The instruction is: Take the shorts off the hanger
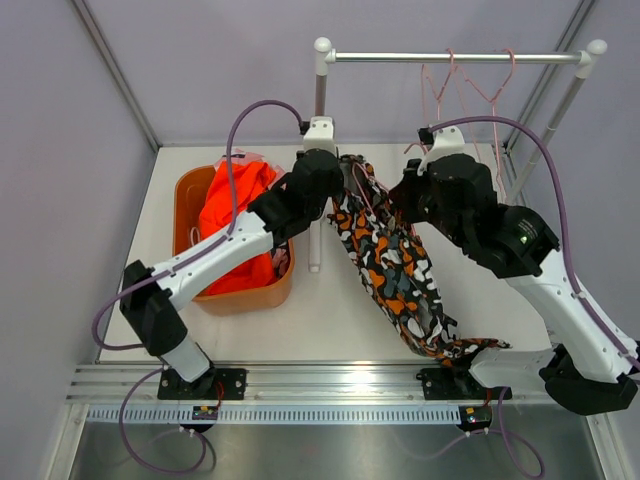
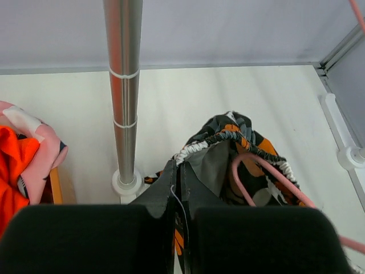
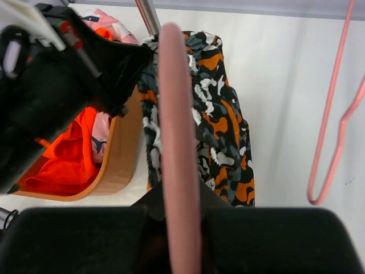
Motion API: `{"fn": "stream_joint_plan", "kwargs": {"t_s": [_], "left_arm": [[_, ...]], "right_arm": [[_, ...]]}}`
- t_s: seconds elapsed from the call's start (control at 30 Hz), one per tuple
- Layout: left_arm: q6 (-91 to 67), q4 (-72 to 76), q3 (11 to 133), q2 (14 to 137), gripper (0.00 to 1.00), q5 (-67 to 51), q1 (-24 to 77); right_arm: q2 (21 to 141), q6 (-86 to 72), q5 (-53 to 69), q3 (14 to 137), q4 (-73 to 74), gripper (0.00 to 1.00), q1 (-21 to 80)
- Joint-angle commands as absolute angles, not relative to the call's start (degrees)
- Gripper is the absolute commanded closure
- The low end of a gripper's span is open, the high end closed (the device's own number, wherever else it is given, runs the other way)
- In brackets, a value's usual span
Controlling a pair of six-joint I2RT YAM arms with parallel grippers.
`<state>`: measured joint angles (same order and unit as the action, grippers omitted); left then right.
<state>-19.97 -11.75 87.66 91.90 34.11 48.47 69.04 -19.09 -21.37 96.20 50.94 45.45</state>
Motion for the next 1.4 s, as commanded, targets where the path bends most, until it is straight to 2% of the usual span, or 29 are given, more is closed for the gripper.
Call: {"fn": "stream_joint_plan", "kwargs": {"t_s": [0.0,0.27,0.47,0.73,0.87,0.97,1.17,1.3,1.37], "left_arm": [[-19.25,-9.49,91.14,95.62,1.0,32.08,47.29],[-21.88,-11.07,93.25,100.9,1.0,26.04,47.2],[-23.73,-6.16,82.54,90.72,1.0,20.14,51.14],[-15.93,-0.79,68.74,73.67,1.0,6.17,68.53],[-5.55,-7.19,70.22,69.53,1.0,6.07,85.12],[-3.95,-14.05,72.68,68.82,1.0,2.64,89.37],[-5.36,-16.09,70.84,66.27,1.0,-3.77,91.23],[-5.36,-15.91,72.24,65.31,1.0,4.72,92.37],[-4.05,-17.83,73.73,63.9,1.0,15.6,92.37]], "right_arm": [[66.27,-19.16,-20.04,97.3,53.35,1.0,46.58],[64.69,-18.11,-21.08,97.12,53.7,1.0,46.67],[66.09,-16.7,-25.83,97.03,53.26,1.0,46.58],[72.57,-12.49,-30.49,100.01,48.08,1.0,46.58],[77.95,-9.94,-31.11,104.23,46.24,1.0,46.06],[82.17,-8.27,-30.76,109.23,45.79,1.0,45.18],[88.33,-6.42,-29.36,119.88,45.27,1.0,43.68],[90.43,-6.5,-28.47,123.83,46.75,1.0,43.33],[91.06,-6.24,-28.91,124.98,48.68,1.0,43.33]]}}
